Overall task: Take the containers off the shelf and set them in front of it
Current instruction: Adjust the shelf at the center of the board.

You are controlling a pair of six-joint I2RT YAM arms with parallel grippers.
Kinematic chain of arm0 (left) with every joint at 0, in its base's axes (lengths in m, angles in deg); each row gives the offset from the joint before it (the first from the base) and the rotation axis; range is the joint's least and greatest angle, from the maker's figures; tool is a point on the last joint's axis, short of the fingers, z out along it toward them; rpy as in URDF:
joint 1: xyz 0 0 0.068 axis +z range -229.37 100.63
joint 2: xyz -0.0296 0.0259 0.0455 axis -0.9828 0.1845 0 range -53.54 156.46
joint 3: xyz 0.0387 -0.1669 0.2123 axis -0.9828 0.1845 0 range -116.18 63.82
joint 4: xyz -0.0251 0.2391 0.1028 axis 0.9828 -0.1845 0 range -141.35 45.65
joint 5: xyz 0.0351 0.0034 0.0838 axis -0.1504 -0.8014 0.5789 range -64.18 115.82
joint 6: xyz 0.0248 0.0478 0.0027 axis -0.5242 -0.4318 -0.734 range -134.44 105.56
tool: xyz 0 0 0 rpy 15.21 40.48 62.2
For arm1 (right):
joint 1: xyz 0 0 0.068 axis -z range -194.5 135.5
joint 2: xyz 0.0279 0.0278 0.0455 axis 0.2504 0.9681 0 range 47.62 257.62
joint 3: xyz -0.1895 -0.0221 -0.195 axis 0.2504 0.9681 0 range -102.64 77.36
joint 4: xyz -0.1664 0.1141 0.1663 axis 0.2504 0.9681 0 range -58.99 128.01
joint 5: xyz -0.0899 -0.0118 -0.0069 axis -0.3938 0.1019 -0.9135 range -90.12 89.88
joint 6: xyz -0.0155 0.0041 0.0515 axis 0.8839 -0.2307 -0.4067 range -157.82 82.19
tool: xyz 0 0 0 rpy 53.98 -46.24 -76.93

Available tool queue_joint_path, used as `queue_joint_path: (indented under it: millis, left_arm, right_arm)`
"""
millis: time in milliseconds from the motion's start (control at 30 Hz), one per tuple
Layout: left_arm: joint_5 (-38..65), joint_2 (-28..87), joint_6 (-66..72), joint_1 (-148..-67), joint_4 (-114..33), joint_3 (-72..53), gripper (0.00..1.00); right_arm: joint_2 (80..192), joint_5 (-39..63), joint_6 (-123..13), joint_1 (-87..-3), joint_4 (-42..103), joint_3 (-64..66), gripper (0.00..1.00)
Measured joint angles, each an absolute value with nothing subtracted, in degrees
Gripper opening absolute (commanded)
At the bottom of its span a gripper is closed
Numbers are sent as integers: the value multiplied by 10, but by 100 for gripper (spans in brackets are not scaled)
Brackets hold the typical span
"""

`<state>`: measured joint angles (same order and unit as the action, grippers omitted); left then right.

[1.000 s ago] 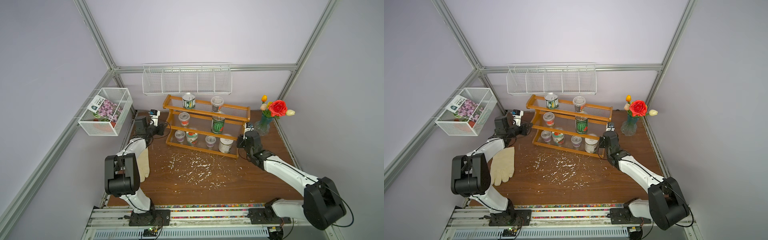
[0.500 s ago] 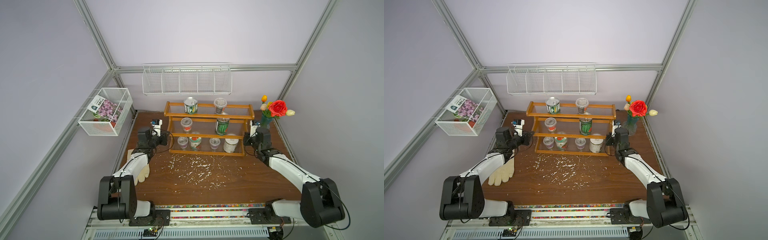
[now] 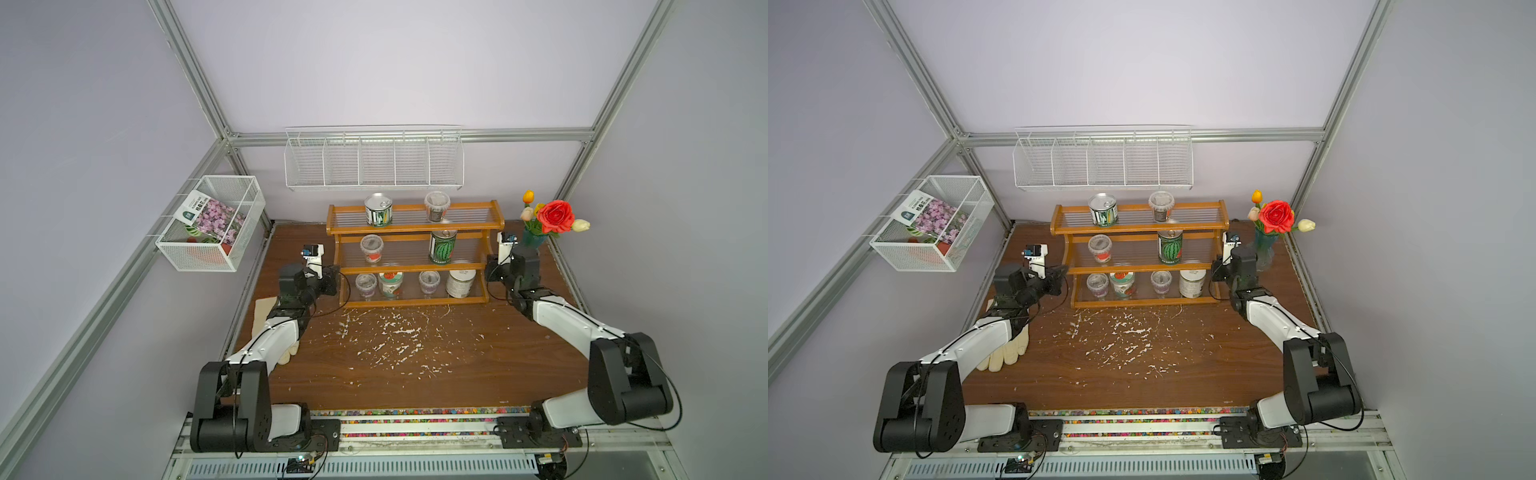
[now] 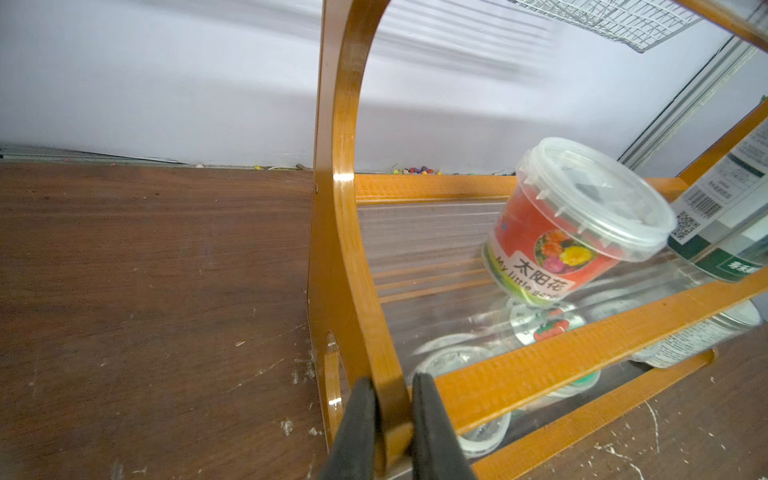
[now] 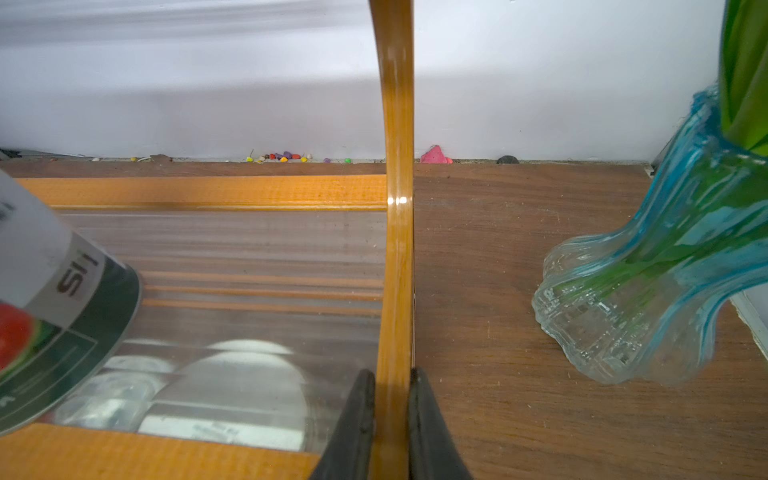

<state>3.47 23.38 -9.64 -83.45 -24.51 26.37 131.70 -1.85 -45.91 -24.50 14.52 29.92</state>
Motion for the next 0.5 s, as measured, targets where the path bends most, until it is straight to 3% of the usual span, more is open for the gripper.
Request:
queue_joint_path:
  millis: [233,500]
  left_arm:
    - [34,242,-105,-830,-246,257,35]
    - [27,232,-102,-804,-253,256,59]
  right_arm:
    - [1320,-40,-461,-253,139,299,25]
    - [1264,-44,-462,-264,161,300,55]
